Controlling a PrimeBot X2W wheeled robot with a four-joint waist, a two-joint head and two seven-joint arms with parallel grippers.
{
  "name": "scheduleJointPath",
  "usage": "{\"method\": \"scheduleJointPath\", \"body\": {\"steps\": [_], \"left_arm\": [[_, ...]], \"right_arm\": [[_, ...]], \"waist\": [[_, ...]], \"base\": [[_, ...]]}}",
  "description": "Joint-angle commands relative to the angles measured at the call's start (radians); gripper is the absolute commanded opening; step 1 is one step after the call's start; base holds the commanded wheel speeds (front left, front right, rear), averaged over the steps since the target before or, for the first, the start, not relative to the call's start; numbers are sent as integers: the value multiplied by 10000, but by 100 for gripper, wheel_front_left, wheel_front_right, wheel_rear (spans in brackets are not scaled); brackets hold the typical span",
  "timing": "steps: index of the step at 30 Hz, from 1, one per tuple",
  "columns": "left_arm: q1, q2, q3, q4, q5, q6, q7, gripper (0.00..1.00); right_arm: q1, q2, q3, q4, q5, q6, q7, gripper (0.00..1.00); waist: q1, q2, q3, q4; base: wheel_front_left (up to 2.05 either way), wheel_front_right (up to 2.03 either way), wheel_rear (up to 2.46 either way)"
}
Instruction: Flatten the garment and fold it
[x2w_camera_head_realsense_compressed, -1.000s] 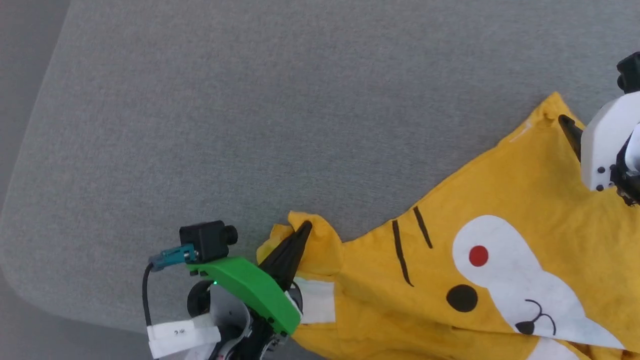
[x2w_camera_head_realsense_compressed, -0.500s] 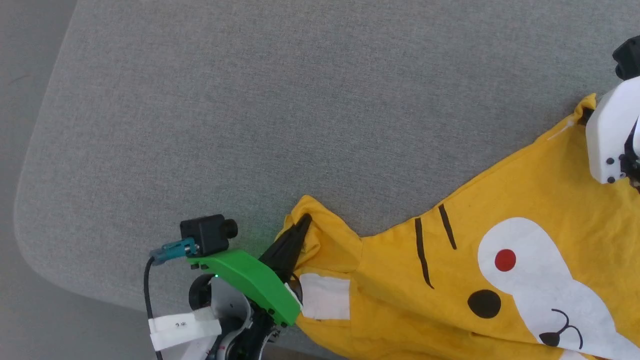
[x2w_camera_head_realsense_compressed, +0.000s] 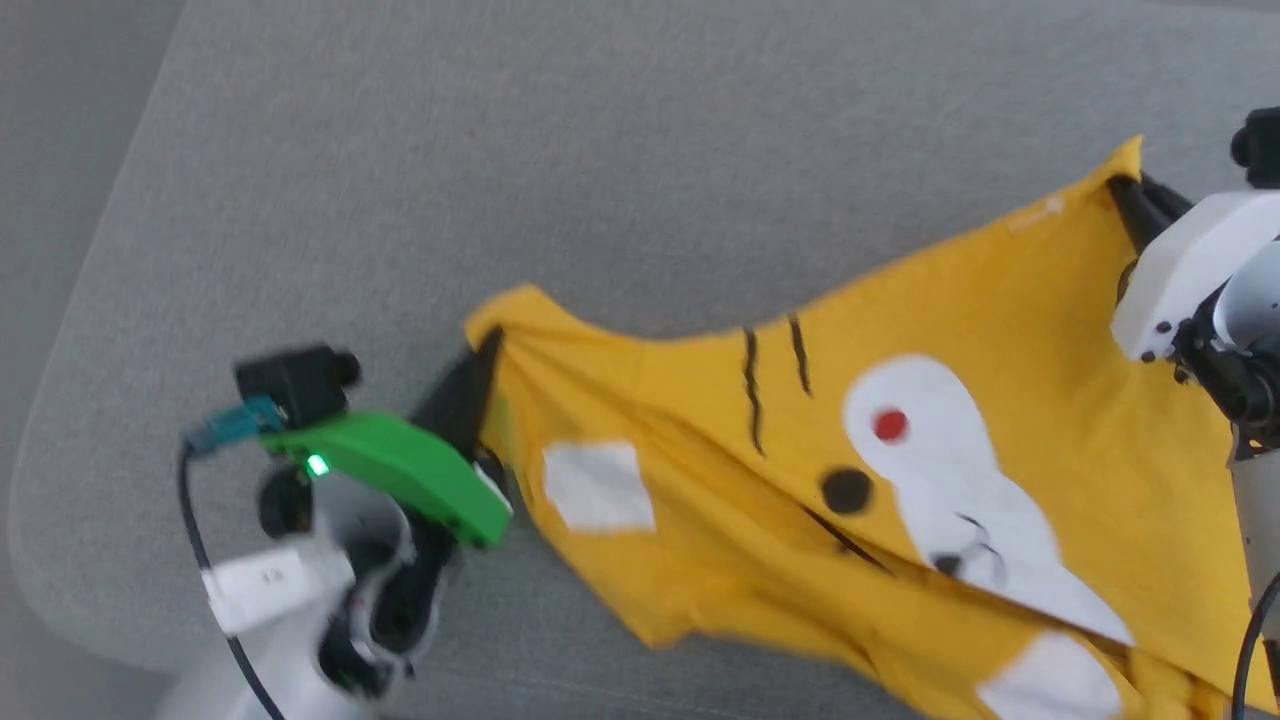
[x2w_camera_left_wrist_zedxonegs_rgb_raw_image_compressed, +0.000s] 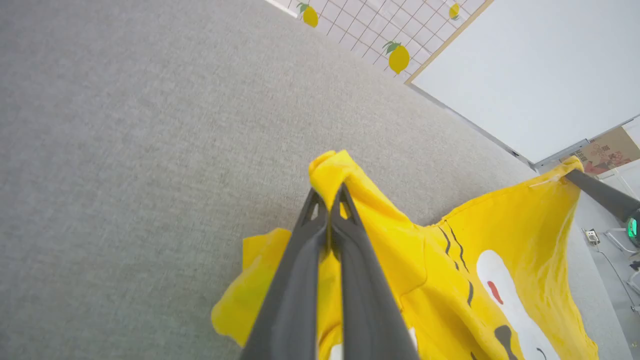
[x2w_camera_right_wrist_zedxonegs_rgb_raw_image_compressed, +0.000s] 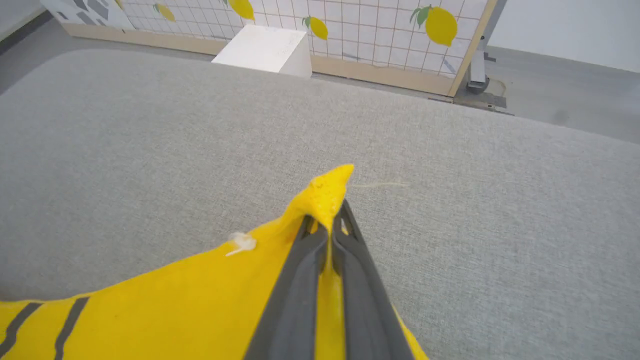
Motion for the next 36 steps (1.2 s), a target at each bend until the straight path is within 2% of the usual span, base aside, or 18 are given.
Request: {"method": "scheduleJointPath", "body": {"steps": [1, 7, 13, 25, 29, 36], "left_arm": [[-531, 184, 126, 13, 168, 62, 66, 0], [-2663, 728, 248, 469, 677, 26, 817, 0], [-5023, 1021, 16, 1530, 1321, -254, 1532, 0], [-8285, 1150, -237, 4878, 2728, -650, 835, 0], [-8864, 1183, -356, 5811, 2830, -828, 1001, 0], [-9613, 757, -362, 6675, 2660, -912, 1098, 0]], "right_arm": [[-141, 133, -136, -38, -96, -11, -302, 0], [-989, 603, -428, 109, -417, -11, -1119, 0], [-2246, 982, -34, 630, -681, -11, -1488, 0], [-4938, 1704, 412, 3414, -1824, -11, -2494, 0], [-5556, 1912, 591, 4459, -2193, -11, -2473, 0], [-6392, 2237, 907, 5713, -2430, -11, -2577, 0]], "waist": [[0, 0, -988, -704], [0, 0, -1782, -1076], [0, 0, -2422, -1391], [0, 0, -3305, -2145], [0, 0, -3437, -2384], [0, 0, -3385, -2673]], "base": [[0, 0, 0], [0, 0, 0], [0, 0, 0], [0, 0, 0], [0, 0, 0], [0, 0, 0]]}}
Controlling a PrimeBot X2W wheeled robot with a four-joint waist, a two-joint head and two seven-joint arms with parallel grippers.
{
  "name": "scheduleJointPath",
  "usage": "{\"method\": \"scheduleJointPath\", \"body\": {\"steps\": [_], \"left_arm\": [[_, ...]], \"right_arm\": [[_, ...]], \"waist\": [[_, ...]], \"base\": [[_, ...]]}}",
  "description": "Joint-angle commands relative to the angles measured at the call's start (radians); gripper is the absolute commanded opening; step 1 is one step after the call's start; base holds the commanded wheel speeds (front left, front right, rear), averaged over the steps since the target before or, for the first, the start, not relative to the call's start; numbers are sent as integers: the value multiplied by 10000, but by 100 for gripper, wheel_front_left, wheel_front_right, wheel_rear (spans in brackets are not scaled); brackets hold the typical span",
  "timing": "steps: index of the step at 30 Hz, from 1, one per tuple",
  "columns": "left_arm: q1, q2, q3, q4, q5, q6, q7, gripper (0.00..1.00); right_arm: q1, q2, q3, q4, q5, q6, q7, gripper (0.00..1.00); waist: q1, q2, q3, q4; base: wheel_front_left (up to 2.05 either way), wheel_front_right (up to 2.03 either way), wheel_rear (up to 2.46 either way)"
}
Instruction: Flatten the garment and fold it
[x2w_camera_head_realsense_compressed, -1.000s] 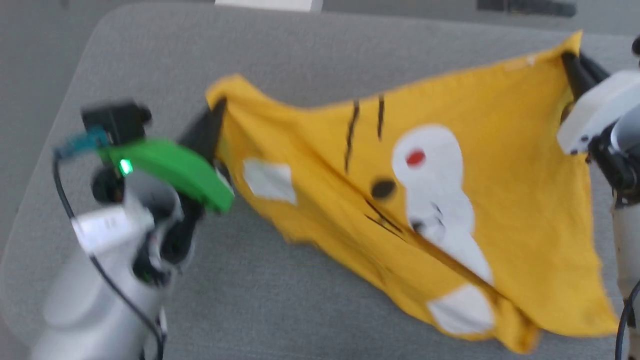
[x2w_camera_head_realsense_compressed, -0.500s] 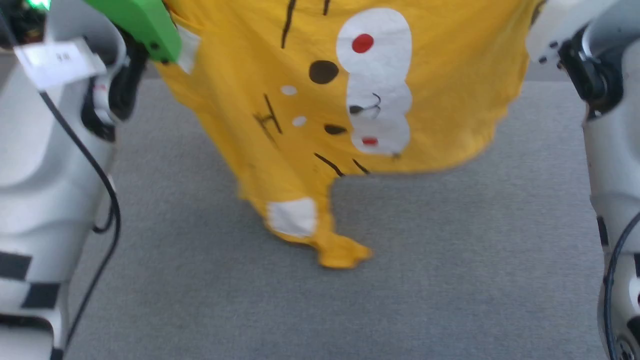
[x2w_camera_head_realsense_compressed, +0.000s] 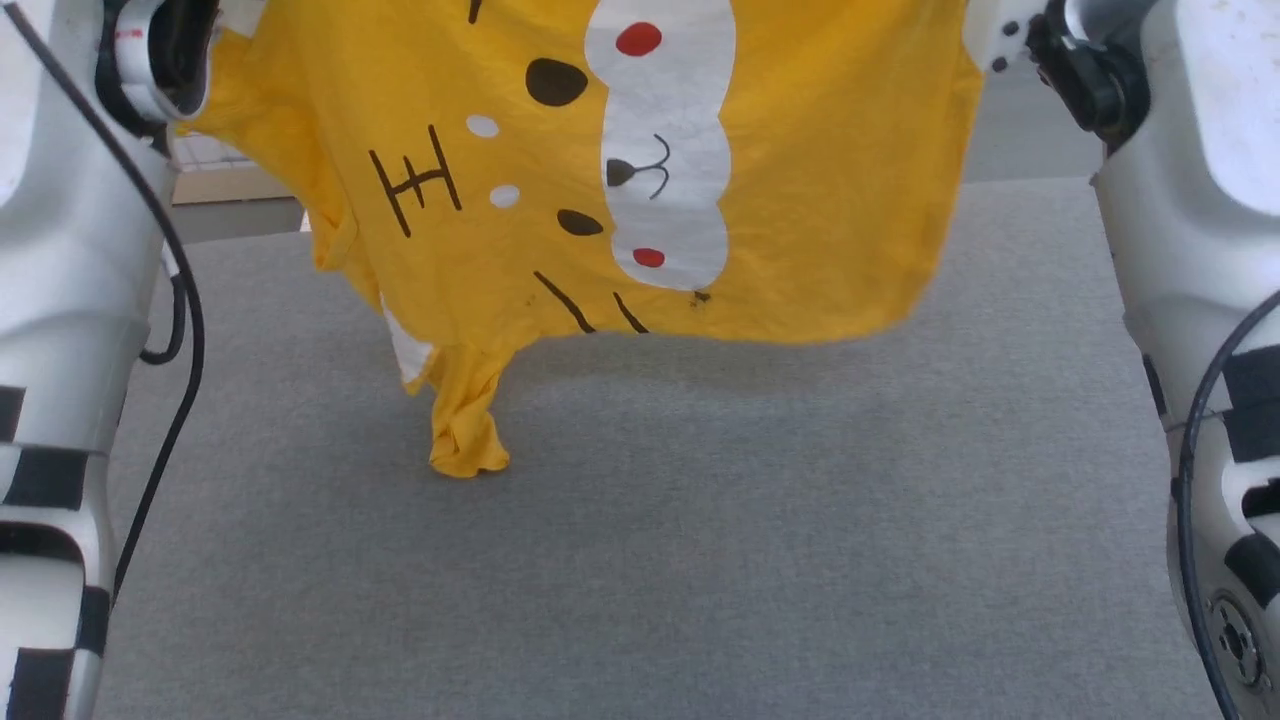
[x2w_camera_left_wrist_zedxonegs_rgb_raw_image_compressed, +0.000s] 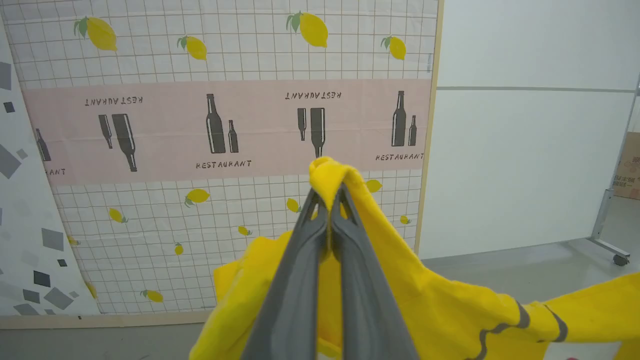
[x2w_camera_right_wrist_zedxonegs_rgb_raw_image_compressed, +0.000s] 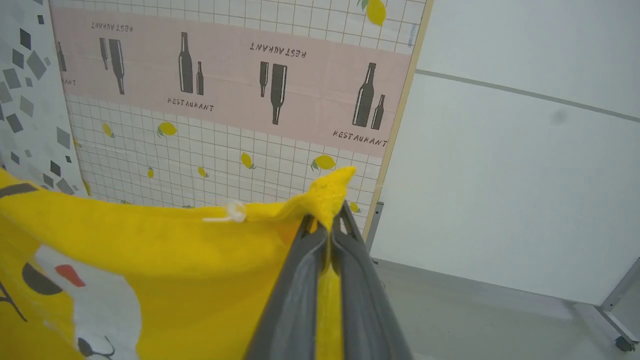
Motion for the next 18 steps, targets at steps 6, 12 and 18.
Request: {"method": "scheduleJointPath", "body": {"steps": [6, 12, 18], "left_arm": [[-687, -143, -86, 252, 58, -89, 6, 0], [-1528, -185, -69, 211, 232, 32, -114, 0], [-2738, -342, -66, 111, 510, 102, -485, 0]], "right_arm": [[-617, 125, 37, 700, -152, -13, -168, 0], [-1329, 161, -212, 990, -376, -13, -367, 0], [-2311, 279, -747, 1071, -712, -13, -722, 0]], "waist": [[0, 0, 548, -287], [0, 0, 1608, -449], [0, 0, 3140, -464]], "base": [[0, 0, 0], [0, 0, 0], [0, 0, 0]]}}
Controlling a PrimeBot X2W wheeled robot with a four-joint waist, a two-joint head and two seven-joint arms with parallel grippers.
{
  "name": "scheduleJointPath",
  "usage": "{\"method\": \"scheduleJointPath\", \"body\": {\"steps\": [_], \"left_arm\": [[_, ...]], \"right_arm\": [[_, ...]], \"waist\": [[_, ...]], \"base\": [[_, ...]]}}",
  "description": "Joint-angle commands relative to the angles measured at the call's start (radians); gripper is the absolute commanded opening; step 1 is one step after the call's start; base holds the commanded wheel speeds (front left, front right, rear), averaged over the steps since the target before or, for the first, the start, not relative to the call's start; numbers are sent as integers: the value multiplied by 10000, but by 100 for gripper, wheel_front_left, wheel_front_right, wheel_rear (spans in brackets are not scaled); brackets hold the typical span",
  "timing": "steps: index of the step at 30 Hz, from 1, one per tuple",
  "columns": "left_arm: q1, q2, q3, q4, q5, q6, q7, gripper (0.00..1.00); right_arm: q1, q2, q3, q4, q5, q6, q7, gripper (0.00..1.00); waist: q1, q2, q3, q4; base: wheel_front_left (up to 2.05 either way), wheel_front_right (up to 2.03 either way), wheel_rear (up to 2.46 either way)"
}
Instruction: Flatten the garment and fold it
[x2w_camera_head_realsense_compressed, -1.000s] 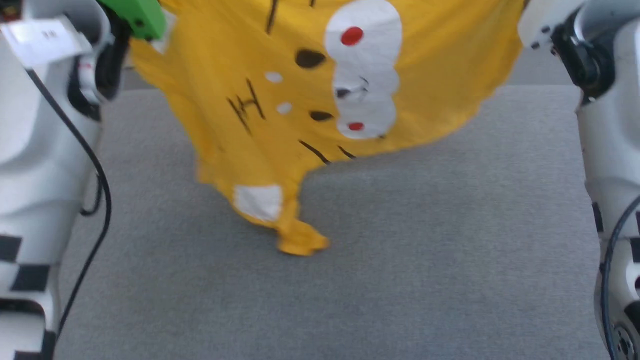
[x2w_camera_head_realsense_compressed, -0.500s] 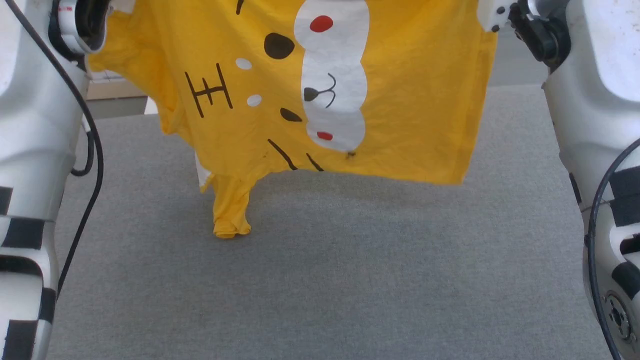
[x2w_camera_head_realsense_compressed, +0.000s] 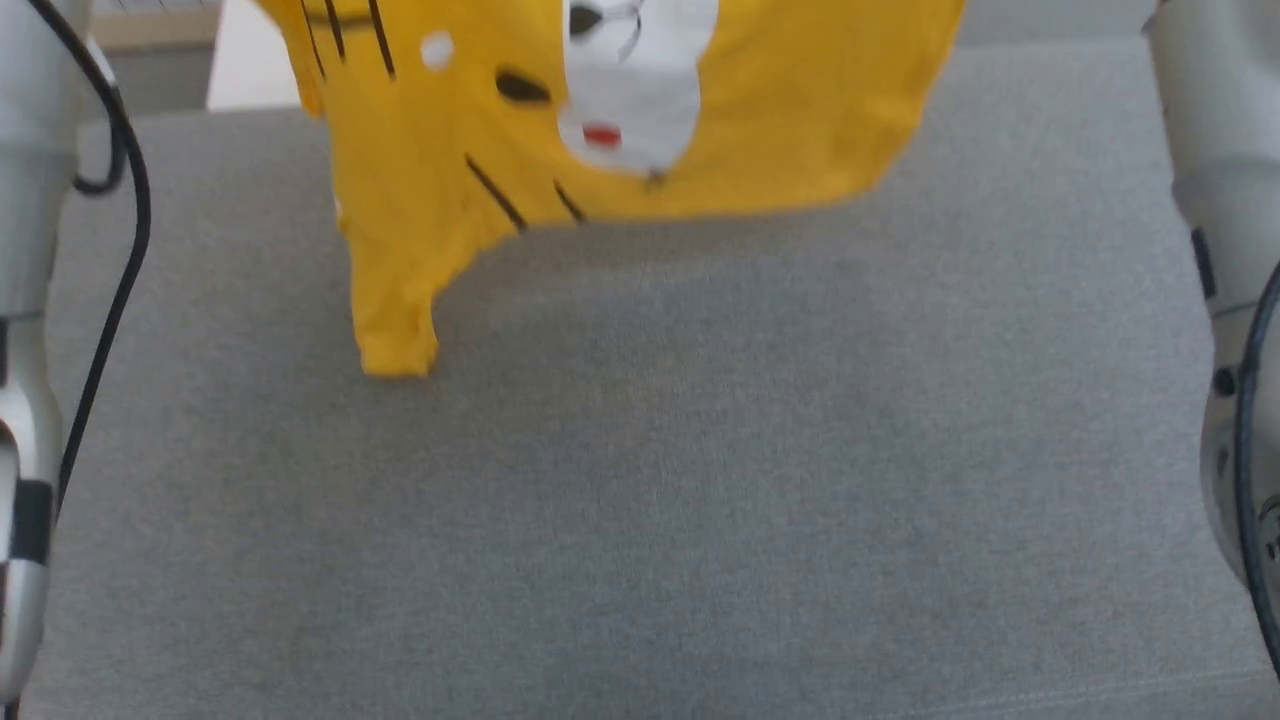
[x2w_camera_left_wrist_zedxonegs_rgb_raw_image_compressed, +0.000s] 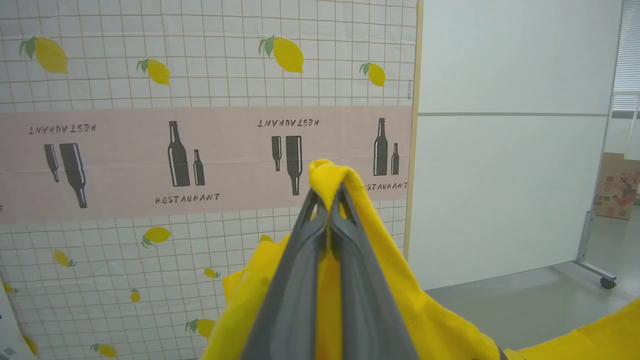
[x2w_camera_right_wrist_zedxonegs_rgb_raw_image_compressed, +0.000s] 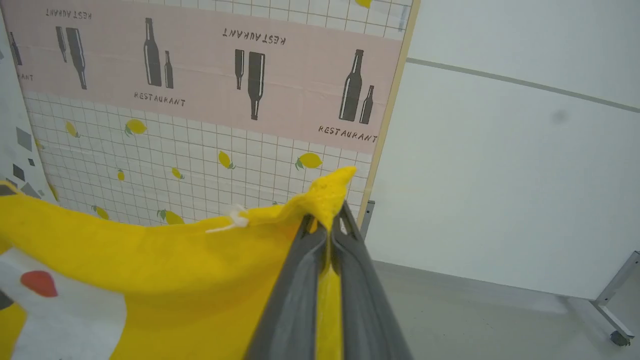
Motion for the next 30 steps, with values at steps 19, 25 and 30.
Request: {"method": "scheduleJointPath", "body": {"steps": [19, 25, 30], "left_arm": [[-1505, -470, 181, 931, 674, -560, -3760, 0], [-446, -186, 298, 751, 401, -1236, -3961, 0], [1033, 245, 347, -83, 22, -1662, -3956, 0]], "right_arm": [[-1759, -451, -1617, -194, -3892, -13, -2518, 0], [-1149, -782, -1273, 317, -4148, -13, -3234, 0], [-367, -1073, -525, 641, -3293, -13, -3671, 0]], "waist": [[0, -1, 3947, 961], [0, -1, 4308, 1157], [0, -1, 4113, 1380]], "base": [[0, 0, 0], [0, 0, 0], [0, 0, 0]]}}
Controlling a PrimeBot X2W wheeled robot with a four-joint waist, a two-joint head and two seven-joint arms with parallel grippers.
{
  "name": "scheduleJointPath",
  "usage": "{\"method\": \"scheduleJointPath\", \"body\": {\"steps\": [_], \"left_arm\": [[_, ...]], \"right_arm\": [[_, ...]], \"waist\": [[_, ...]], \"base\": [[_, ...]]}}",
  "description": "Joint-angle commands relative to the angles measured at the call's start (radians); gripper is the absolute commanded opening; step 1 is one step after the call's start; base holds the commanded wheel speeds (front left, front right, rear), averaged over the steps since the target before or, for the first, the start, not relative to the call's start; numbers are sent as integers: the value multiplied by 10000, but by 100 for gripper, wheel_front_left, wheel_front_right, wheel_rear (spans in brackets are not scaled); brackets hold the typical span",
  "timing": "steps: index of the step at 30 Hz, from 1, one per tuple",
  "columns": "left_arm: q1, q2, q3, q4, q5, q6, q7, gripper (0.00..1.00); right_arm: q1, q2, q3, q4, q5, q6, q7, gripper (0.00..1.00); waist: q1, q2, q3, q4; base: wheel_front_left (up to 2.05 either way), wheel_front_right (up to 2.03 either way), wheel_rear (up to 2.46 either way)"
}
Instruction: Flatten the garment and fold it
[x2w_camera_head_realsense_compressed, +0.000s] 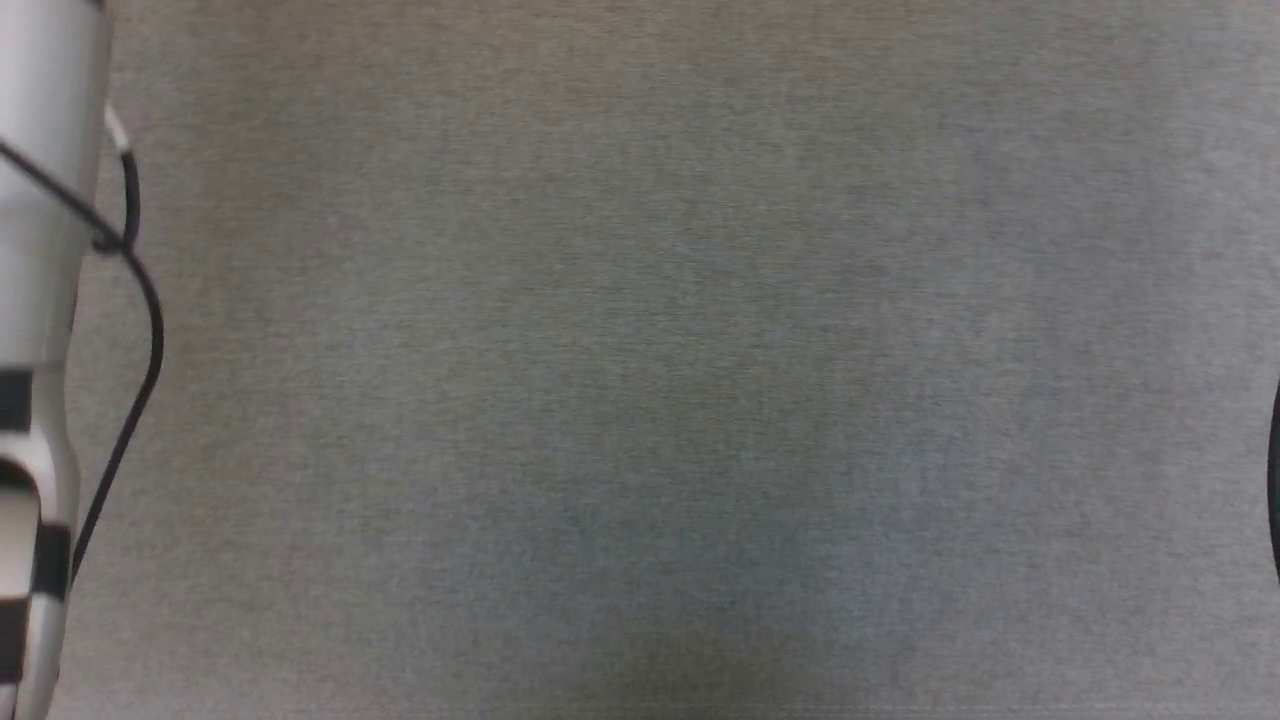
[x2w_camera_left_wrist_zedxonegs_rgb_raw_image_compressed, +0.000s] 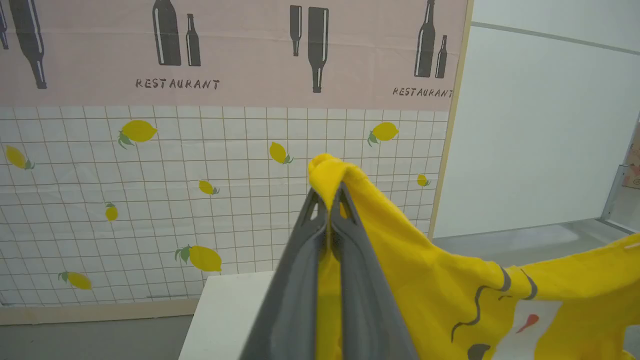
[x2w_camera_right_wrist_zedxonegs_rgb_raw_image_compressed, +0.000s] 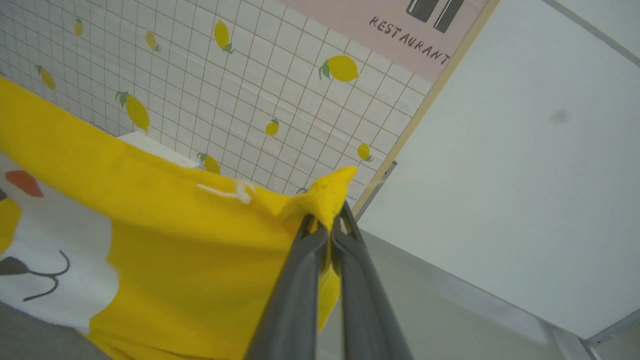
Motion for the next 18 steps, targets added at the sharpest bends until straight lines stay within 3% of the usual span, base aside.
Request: {"method": "scheduleJointPath", "body": {"steps": [1, 4, 8, 14, 18], "left_arm": [[507, 227, 25, -337, -163, -72, 21, 0], [1643, 558, 7, -1228, -384, -18, 301, 0], [3377, 1031, -3, -2829, -680, 370, 811, 0], [6109, 1549, -64, -5348, -916, 1438, 1330, 0], [7885, 1629, -365, -6117, -911, 2061, 1381, 0]], "right_arm": [[296, -91, 181, -27, 418, -15, -120, 0], [996, -251, 552, -275, 1494, -15, -177, 0], [2336, -682, 1212, -1196, 2823, -15, -179, 0], [4989, -1548, 1634, -3807, 4860, -15, 658, 0], [7104, -1634, 1307, -5501, 5567, -15, 1389, 0]], "waist": [[-2, 0, -114, 188], [-2, 0, -317, 273], [-2, 0, -615, 340], [-2, 0, -1128, 376], [-2, 0, -1766, 333]], "base": [[0, 0, 0], [0, 0, 0], [0, 0, 0], [0, 0, 0], [0, 0, 0]]}}
